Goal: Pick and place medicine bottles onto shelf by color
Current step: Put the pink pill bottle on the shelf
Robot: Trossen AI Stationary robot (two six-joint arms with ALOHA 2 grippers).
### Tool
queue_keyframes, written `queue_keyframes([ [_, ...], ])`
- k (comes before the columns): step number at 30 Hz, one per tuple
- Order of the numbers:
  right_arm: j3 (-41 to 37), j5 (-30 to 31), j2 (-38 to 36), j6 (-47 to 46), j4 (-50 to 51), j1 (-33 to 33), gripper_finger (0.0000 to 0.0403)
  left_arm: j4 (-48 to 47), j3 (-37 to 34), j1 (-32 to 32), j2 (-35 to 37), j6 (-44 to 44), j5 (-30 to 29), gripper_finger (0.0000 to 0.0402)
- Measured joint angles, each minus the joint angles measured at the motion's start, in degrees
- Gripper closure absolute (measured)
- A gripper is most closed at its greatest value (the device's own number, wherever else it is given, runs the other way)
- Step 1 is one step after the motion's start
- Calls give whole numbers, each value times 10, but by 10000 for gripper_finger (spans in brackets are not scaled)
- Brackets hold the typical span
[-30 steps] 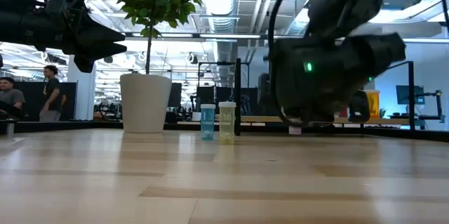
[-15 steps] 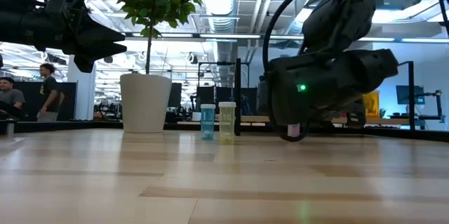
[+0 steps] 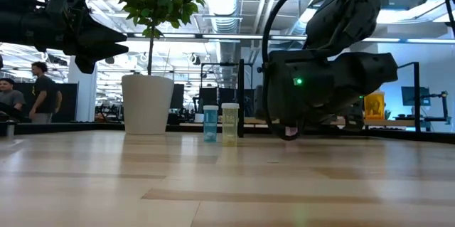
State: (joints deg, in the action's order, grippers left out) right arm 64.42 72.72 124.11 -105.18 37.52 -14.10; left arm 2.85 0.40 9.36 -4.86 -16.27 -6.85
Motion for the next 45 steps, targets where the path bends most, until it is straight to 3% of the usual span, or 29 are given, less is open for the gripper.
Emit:
queue_keyframes([
  [13, 0, -23, -3, 1, -8, -14, 184, 0, 0, 0, 0, 0, 0, 248],
  [23, 31, -71, -24, -42, 63, -44, 174, 0, 0, 0, 0, 0, 0, 248],
  [29, 65, -156, -57, -103, 146, -49, 179, 0, 0, 0, 0, 0, 0, 248],
  [36, 82, -249, -163, -85, 201, -47, 179, -1, 0, 0, 0, 0, 0, 248],
  [39, 82, -331, -218, -41, 202, -29, 179, 0, 0, 0, 0, 0, 0, 248],
  [45, 82, -554, -308, 11, 200, 50, 179, 0, 0, 0, 0, 0, 0, 248],
])
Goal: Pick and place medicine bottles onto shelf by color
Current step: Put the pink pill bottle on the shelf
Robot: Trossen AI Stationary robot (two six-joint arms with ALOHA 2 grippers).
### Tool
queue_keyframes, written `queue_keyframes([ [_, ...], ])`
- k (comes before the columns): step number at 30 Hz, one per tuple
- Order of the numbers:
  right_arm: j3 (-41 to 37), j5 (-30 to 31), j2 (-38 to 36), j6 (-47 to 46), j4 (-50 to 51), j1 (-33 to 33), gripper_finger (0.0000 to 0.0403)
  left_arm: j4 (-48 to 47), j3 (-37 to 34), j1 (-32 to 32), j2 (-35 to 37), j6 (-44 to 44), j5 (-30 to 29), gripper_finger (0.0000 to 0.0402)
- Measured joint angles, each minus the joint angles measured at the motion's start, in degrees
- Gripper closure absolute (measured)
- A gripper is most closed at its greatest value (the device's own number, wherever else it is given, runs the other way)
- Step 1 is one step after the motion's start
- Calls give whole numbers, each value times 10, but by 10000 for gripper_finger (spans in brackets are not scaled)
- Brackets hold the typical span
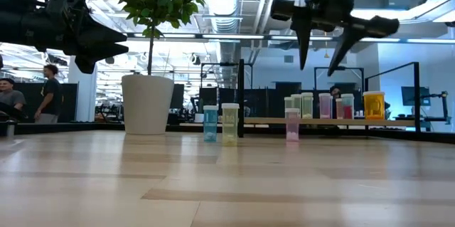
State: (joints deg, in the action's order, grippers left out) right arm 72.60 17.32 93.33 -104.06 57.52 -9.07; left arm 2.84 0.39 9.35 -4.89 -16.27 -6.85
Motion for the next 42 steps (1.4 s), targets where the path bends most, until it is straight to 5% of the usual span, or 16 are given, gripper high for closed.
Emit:
queue_keyframes([
  [9, 0, -139, -37, -157, 3, 86, 179, 0, 0, 0, 0, 0, 0, 248],
  [26, -1, -147, 25, -400, -25, 154, 179, 0, 0, 0, 0, 0, 0, 248],
  [42, 0, -146, 35, -486, -68, 189, 179, 0, 0, 0, 0, 0, 0, 248],
])
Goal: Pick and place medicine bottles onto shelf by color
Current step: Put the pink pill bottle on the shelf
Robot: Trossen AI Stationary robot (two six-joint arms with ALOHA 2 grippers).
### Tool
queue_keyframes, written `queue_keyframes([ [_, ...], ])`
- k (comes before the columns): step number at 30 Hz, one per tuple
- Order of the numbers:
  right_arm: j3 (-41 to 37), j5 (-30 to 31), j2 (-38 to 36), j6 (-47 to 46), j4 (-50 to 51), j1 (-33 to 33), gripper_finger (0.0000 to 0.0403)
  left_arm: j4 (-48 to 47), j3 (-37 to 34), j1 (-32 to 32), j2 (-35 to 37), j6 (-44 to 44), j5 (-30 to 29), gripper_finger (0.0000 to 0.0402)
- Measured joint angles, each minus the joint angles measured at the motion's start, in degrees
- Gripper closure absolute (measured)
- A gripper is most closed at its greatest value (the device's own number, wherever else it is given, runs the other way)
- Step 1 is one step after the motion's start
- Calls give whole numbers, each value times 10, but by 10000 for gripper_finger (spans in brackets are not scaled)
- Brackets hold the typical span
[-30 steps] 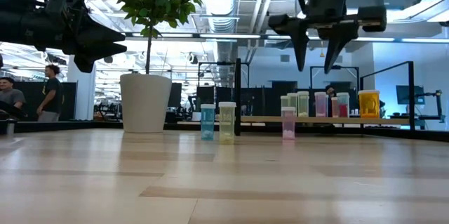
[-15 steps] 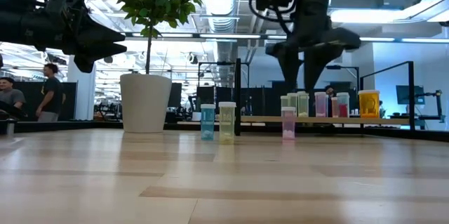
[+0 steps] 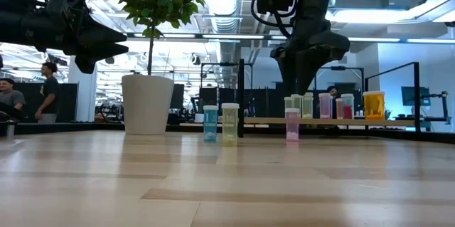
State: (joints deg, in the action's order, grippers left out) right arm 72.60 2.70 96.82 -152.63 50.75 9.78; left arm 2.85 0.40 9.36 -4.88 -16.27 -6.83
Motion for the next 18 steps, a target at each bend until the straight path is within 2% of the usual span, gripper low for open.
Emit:
queue_keyframes([
  [8, 0, 1, 1, -19, 0, 0, 179, 0, 0, 0, 0, 0, 0, 248],
  [18, 6, -13, 65, -14, -23, 4, 169, 0, 0, 0, -2, 0, 0, 248],
])
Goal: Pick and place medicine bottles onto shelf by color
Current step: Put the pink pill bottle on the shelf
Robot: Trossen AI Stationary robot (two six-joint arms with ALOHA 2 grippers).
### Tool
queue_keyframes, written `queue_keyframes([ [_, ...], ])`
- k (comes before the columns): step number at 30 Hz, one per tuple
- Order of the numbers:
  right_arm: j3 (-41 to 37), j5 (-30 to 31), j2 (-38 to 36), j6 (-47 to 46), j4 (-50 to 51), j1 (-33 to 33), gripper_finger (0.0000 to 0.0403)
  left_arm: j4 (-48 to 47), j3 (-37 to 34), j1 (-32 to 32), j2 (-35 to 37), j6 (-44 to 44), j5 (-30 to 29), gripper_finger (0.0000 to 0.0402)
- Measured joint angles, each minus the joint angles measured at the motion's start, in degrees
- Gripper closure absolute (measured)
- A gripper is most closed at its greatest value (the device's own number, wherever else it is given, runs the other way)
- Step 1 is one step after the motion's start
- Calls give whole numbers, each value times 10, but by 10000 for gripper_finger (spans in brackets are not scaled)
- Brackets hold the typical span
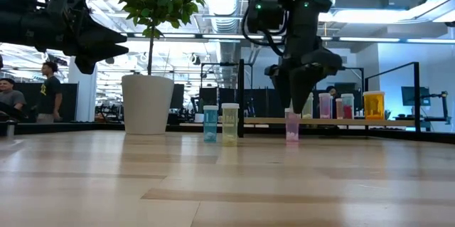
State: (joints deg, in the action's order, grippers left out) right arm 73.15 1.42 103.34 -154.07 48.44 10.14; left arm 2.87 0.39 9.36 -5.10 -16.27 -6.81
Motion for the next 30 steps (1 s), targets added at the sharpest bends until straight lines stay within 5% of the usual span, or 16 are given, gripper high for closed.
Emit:
queue_keyframes([
  [30, 6, -2, 28, -6, 2, -4, 207, -1, 0, 0, -5, 0, 0, 248],
])
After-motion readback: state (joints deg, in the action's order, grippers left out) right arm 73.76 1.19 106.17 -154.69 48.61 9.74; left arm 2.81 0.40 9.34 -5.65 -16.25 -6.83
